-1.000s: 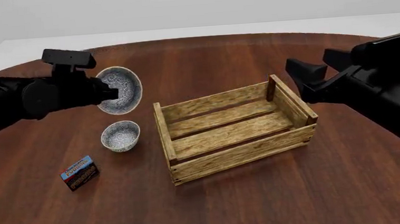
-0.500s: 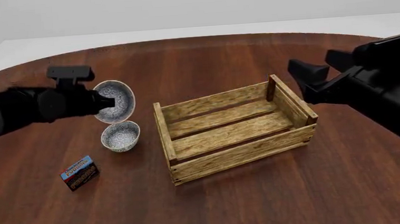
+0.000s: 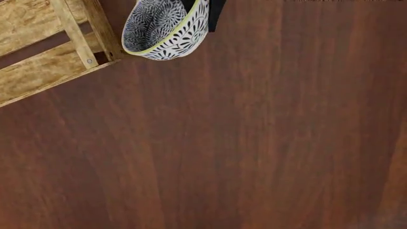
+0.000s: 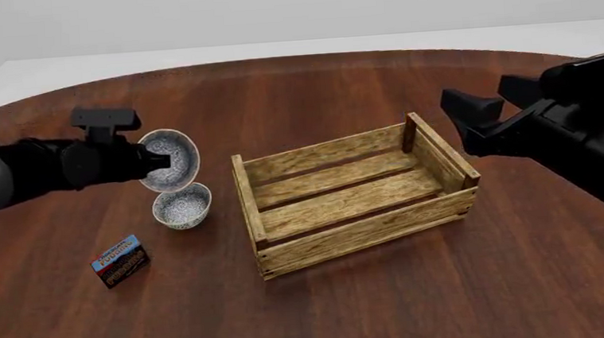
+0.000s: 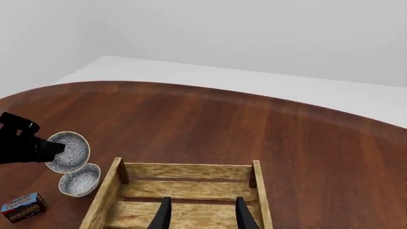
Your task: Stack the right bowl on the left bowl and place them in the tray.
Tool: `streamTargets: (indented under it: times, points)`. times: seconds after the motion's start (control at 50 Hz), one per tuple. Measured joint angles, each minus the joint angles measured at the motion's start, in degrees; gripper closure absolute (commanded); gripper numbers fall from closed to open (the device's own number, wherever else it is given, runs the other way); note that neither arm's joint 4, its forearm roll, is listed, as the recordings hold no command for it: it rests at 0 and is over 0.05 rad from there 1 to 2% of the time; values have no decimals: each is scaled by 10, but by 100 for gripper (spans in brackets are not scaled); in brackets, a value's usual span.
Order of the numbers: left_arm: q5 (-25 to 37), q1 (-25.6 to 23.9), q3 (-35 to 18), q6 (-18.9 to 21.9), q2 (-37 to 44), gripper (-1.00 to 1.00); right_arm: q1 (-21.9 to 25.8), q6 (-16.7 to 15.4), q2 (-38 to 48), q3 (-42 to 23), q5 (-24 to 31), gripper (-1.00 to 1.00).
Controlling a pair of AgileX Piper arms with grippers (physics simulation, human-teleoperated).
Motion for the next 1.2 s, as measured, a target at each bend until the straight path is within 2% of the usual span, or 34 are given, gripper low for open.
streamTargets:
  times: [1.2]
  points:
    - [-21, -16, 54, -23, 15, 100, 4, 1, -9, 0, 7, -100]
